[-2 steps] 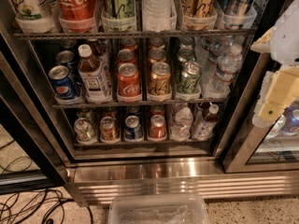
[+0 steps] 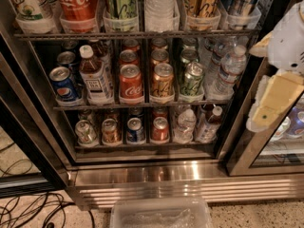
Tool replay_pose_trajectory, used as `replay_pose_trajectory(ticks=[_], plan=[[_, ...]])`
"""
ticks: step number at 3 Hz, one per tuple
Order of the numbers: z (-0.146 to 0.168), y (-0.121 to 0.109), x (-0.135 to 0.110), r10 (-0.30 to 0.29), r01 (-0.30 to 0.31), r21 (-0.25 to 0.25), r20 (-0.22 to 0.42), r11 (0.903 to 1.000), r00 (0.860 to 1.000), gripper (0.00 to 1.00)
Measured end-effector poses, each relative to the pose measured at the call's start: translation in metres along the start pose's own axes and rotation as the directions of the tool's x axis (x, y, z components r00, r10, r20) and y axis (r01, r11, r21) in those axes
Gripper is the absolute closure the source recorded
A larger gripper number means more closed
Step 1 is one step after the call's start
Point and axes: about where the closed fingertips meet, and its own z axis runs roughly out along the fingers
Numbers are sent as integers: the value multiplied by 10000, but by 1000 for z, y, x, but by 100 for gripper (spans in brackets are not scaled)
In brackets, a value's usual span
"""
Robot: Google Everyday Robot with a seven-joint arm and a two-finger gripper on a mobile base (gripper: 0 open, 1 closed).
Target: Pick coke can from top shelf of fridge
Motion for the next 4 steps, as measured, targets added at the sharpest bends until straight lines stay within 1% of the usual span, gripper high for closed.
replay_pose_trajectory(ticks=[1,2,3,4], plan=[[10,15,-39,310,-333,318,708,9989,9970,0],[11,25,-99,-71,-71,850,1659,9964,9861,0],[11,25,-99,-71,-72,851,1661,9963,9861,0],[14,31,-112,164,-433,1127,2296,9927,9732,0]])
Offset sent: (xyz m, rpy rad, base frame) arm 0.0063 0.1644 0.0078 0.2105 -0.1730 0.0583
